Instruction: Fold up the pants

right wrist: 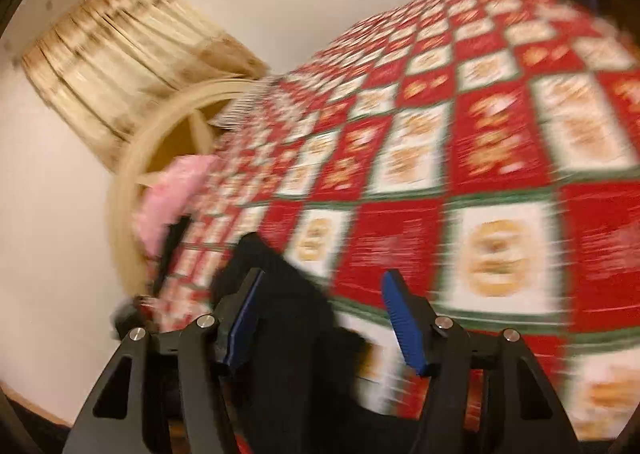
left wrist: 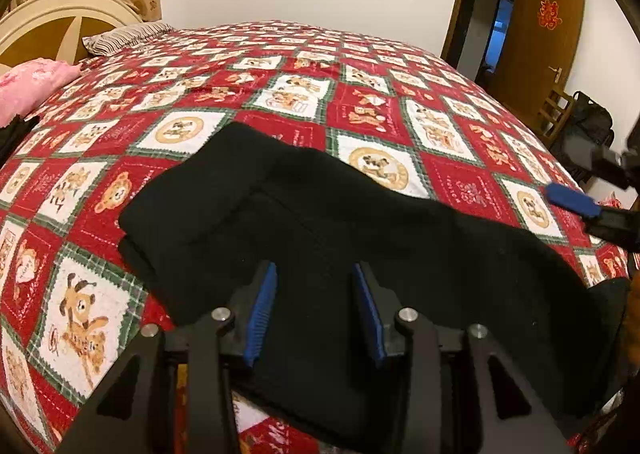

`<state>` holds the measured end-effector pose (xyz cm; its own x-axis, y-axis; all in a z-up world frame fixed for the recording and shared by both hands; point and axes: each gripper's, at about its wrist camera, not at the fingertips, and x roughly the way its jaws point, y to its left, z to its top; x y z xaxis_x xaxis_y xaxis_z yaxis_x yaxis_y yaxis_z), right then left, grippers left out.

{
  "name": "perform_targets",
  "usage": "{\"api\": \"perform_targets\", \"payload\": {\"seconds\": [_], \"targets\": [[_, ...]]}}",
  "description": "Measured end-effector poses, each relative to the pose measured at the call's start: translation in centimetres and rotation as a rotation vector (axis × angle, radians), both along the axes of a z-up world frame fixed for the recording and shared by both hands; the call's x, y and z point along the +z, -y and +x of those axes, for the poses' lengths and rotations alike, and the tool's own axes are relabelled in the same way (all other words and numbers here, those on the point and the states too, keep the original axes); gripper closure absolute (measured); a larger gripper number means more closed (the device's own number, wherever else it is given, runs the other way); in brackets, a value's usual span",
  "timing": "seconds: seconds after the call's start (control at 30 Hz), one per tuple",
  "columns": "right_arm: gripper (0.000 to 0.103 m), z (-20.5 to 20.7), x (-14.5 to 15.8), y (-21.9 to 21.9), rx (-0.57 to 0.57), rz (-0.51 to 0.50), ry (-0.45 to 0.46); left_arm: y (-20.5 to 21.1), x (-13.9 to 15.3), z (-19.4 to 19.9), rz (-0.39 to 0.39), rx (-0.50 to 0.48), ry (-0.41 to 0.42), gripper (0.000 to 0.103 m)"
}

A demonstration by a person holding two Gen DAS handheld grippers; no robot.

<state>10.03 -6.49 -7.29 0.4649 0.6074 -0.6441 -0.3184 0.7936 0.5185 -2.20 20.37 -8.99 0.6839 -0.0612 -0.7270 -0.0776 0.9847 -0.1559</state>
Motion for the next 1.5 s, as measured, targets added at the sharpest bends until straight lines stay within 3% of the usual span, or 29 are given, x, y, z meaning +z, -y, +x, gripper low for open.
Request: {"api": "perform_targets", "payload": {"seconds": [0.1, 0.2, 0.27, 0.37, 0.5, 0.73, 0.8, 0.83, 0.9, 0.93, 0.97, 1.13, 1.33, 1.5], "targets": [[0.041, -2.2, 2.7, 5.0, -0.159, -0.142, 0.084, 0.3, -0.1, -0.1, 0.012, -0.002, 0.008, 0.057], [0.041, -4.3, 4.9, 12.6, -0.399, -0.296, 0.092, 0.3, 0.0, 0.0, 0.012, -0.001, 0.003, 0.056], [0.041, -5.4, 5.8, 19.7, -0.593, -0.405, 0.009, 0.2, 0.0, 0.1, -0.002, -0.003, -0.003, 0.051], [0.041, -5.8, 5.8, 27.0, -0.741, -0.495, -0.158, 0.5, 0.0, 0.2, 0.0, -0.009, -0.008, 0.047], [0.041, -5.4, 4.9, 30.7, -0.781, -0.541, -0.252, 0.7, 0.1, 0.4, 0.009, 0.001, -0.02, 0.047], [0.041, -3.5, 1.0, 30.4, -0.742, -0.532, -0.397, 0.6, 0.2, 0.6, -0.002, 0.001, -0.04, 0.046], [0.042, -3.9, 0.7, 30.4, -0.751, -0.528, -0.382, 0.6, 0.2, 0.5, 0.002, 0.002, -0.038, 0.046], [0.044, -4.0, 0.6, 30.3, -0.746, -0.53, -0.377, 0.6, 0.2, 0.5, 0.005, 0.001, -0.037, 0.046], [0.07, -4.4, 0.8, 30.6, -0.761, -0.547, -0.37, 0.6, 0.2, 0.5, 0.008, 0.001, -0.036, 0.045], [0.095, -4.8, 0.9, 31.1, -0.761, -0.513, -0.358, 0.7, 0.2, 0.5, 0.009, 0.001, -0.037, 0.045], [0.1, -5.3, 0.9, 31.9, -0.76, -0.437, -0.357, 0.7, 0.2, 0.6, 0.009, 0.001, -0.037, 0.045], [0.1, -9.6, 1.9, 32.8, -0.794, -0.295, -0.245, 0.6, 0.3, 0.6, 0.002, -0.001, -0.039, 0.045], [0.1, -19.4, 4.0, 33.0, -0.919, -0.12, -0.097, 0.6, 0.2, 0.6, -0.004, 0.002, -0.04, 0.044], [0.1, -28.1, 2.0, 33.9, -1.081, 0.038, -0.033, 0.8, 0.2, 0.6, 0.003, -0.004, -0.042, 0.039]]}}
